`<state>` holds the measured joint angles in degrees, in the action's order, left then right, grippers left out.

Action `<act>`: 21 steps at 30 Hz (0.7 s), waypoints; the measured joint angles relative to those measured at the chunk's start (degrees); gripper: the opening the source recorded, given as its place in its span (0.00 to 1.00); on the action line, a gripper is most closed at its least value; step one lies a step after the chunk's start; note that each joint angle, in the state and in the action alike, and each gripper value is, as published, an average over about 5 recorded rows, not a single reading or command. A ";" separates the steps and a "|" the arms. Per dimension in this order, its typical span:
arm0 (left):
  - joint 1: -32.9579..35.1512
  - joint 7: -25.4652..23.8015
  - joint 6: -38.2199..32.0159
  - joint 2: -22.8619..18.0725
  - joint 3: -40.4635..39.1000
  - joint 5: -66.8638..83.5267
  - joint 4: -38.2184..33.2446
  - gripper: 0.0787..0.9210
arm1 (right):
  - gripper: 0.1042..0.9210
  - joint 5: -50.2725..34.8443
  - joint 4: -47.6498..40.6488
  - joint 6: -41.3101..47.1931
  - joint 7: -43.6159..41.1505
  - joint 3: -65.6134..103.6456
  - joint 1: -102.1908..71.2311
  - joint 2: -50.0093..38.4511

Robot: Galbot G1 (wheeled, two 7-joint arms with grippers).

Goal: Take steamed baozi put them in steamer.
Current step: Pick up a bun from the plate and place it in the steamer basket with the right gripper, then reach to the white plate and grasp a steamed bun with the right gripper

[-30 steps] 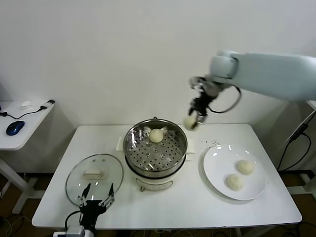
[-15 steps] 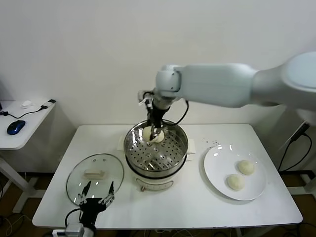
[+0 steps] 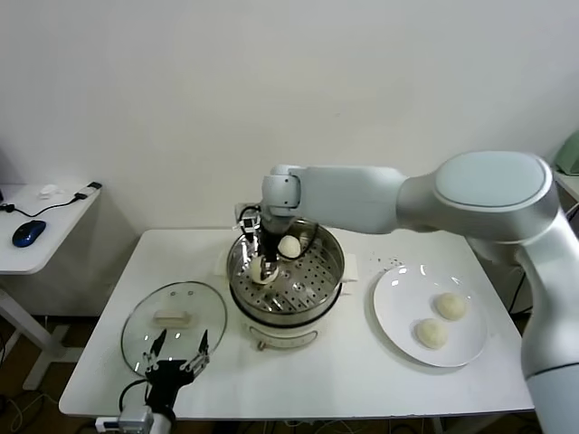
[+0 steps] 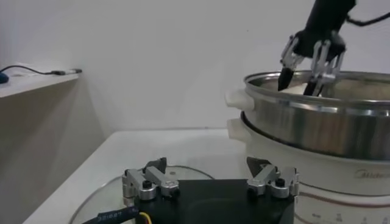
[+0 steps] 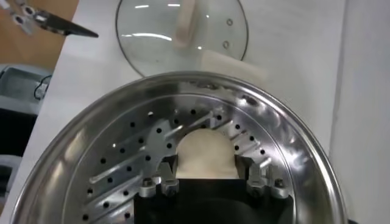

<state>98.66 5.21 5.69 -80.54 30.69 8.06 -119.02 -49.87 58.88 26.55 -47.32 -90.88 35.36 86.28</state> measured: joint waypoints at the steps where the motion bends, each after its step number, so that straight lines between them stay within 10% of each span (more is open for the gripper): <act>1: 0.05 0.03 -0.01 0.00 -0.03 0.02 -0.04 0.88 | 0.68 0.06 -0.02 -0.11 0.06 0.12 -0.10 0.00; 8: 0.41 0.18 -0.10 0.00 -0.08 0.07 -0.64 0.88 | 0.87 0.34 1.26 -3.00 -1.75 -0.19 1.91 -1.43; 21: 0.81 0.33 -0.05 -0.05 0.18 0.15 -2.21 0.88 | 0.88 0.86 10.52 -12.20 -10.53 -9.12 17.49 -17.08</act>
<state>99.47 5.54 5.64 -80.59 30.86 8.21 -121.23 -49.01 69.40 14.35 -57.85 -99.99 52.85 69.20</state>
